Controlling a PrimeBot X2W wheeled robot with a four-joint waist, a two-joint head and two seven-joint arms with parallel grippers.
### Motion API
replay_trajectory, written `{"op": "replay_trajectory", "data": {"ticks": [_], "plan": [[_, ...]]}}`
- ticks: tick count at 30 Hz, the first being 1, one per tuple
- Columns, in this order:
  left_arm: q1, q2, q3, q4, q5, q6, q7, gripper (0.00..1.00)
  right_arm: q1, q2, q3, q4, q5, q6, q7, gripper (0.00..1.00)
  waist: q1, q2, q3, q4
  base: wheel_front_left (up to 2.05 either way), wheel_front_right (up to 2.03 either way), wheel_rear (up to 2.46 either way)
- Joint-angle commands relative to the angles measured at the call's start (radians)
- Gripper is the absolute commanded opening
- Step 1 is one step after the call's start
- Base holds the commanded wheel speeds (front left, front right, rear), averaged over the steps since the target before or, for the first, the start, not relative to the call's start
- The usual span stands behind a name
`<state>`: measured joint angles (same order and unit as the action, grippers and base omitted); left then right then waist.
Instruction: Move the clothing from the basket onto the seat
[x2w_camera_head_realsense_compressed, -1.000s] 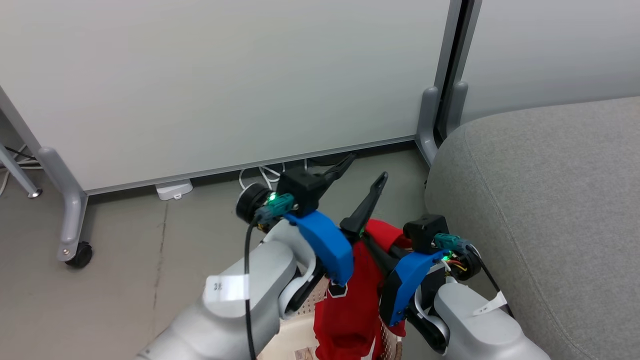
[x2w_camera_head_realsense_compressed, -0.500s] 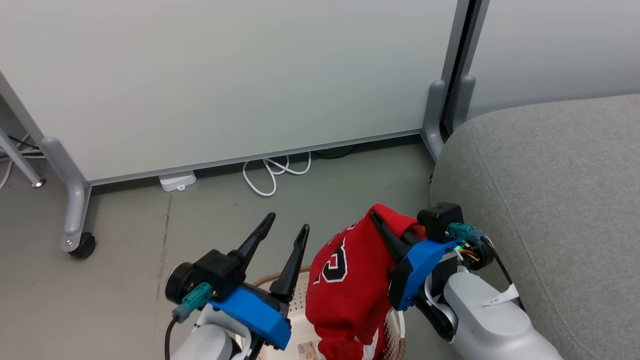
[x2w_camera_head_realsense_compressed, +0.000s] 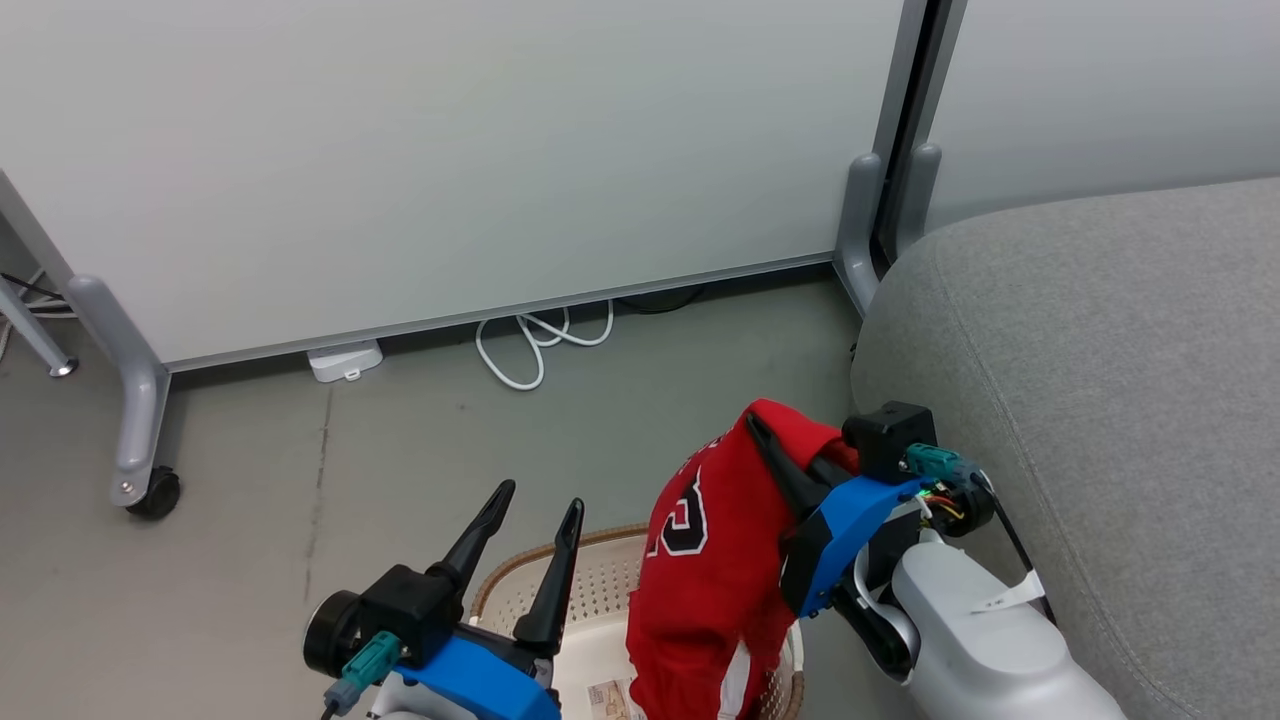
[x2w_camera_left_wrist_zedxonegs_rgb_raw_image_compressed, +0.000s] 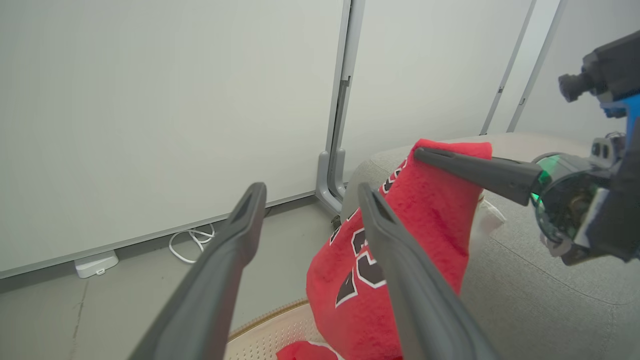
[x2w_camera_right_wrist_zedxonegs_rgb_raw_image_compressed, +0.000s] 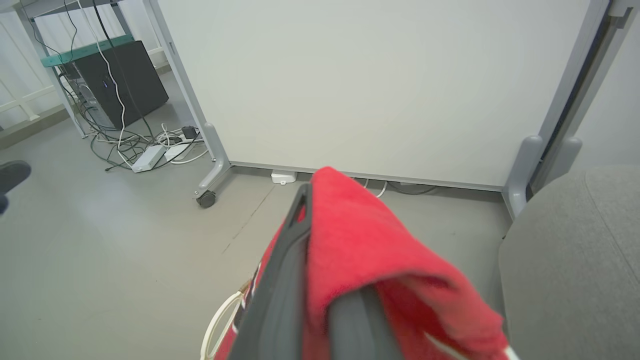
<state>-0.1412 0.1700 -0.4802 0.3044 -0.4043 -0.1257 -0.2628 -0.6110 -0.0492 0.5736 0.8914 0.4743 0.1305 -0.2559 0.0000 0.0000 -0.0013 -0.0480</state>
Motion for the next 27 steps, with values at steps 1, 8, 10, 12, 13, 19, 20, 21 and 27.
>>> {"op": "replay_trajectory", "data": {"ticks": [1,8,10,12,13,19,20,21,27], "plan": [[0.008,-0.004,0.007,-0.005,0.01,-0.007,-0.003,1.0,0.011,-0.002,-0.003,-0.01,-0.008,0.0,0.003,0.0,0.0,0.0,0.002,-0.008,0.0,0.0,0.0],[0.002,-0.001,-0.011,-0.021,0.004,-0.005,-0.003,1.0,0.018,-0.002,-0.01,-0.038,-0.014,0.0,0.012,0.0,0.0,0.0,0.011,-0.076,0.0,0.0,0.0],[0.001,0.003,-0.012,-0.024,0.002,-0.005,-0.003,1.0,0.017,-0.002,-0.01,-0.05,-0.017,0.0,0.015,0.0,0.0,0.0,0.015,-0.108,0.0,0.0,0.0],[-0.004,0.004,-0.013,-0.028,0.003,-0.005,-0.003,1.0,0.017,-0.002,-0.013,-0.059,-0.022,0.0,0.018,0.0,0.0,0.0,0.021,-0.142,0.0,0.0,0.0],[-0.006,0.005,-0.014,-0.03,0.004,-0.005,-0.003,1.0,0.016,-0.002,-0.016,-0.063,-0.026,0.0,0.019,0.0,0.0,0.0,0.024,-0.161,0.0,0.0,0.0],[-0.017,0.007,-0.015,-0.036,0.004,-0.006,-0.003,1.0,0.015,-0.003,-0.043,-0.075,-0.045,0.0,0.023,0.0,0.0,0.0,0.04,-0.273,0.0,0.0,0.0],[-0.018,0.008,-0.014,-0.036,0.003,-0.005,-0.003,1.0,0.016,-0.002,-0.048,-0.076,-0.049,0.0,0.024,0.0,0.0,0.0,0.042,-0.291,0.0,0.0,0.0],[-0.019,0.008,-0.015,-0.037,0.003,-0.005,-0.003,1.0,0.019,-0.003,-0.053,-0.078,-0.05,0.0,0.024,0.0,0.0,0.0,0.043,-0.308,0.0,0.0,0.0],[-0.027,0.011,-0.02,-0.037,0.007,-0.006,-0.003,1.0,0.029,-0.002,-0.084,-0.09,-0.068,0.0,0.027,0.0,0.0,0.0,0.052,-0.404,0.0,0.0,0.0]]}}
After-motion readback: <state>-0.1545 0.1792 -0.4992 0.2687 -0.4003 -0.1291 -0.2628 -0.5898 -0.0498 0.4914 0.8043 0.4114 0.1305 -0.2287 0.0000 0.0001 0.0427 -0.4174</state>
